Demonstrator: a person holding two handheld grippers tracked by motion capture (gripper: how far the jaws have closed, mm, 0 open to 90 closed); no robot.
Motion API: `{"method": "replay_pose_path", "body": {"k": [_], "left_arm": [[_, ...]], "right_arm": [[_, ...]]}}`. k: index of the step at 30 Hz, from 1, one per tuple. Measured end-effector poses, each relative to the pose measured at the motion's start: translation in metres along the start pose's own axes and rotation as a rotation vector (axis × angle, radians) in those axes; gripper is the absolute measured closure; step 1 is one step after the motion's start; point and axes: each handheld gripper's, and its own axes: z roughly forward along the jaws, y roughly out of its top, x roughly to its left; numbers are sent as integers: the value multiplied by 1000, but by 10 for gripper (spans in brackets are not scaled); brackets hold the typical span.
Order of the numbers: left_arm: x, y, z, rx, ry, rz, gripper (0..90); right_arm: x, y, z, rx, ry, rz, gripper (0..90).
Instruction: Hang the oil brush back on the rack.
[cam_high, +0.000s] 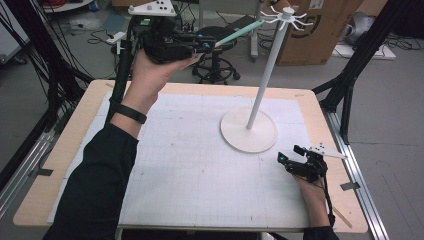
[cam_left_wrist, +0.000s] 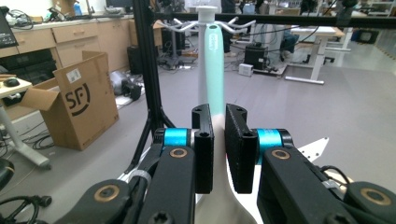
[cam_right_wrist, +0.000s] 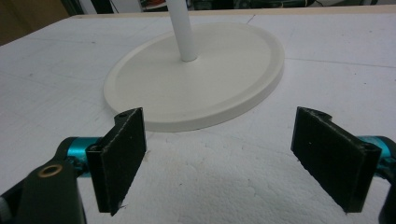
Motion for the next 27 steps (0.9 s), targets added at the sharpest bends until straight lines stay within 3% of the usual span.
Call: {"method": "replay_pose_path", "body": {"k": [17,27], "left_arm": [[2,-3,11,-18,-9,-14,822],[0,-5,16,-4,-9,-3,822]], "right_arm": [[0,0,0,0,0,-1,171],[0,0,0,0,0,-1,172]]}}
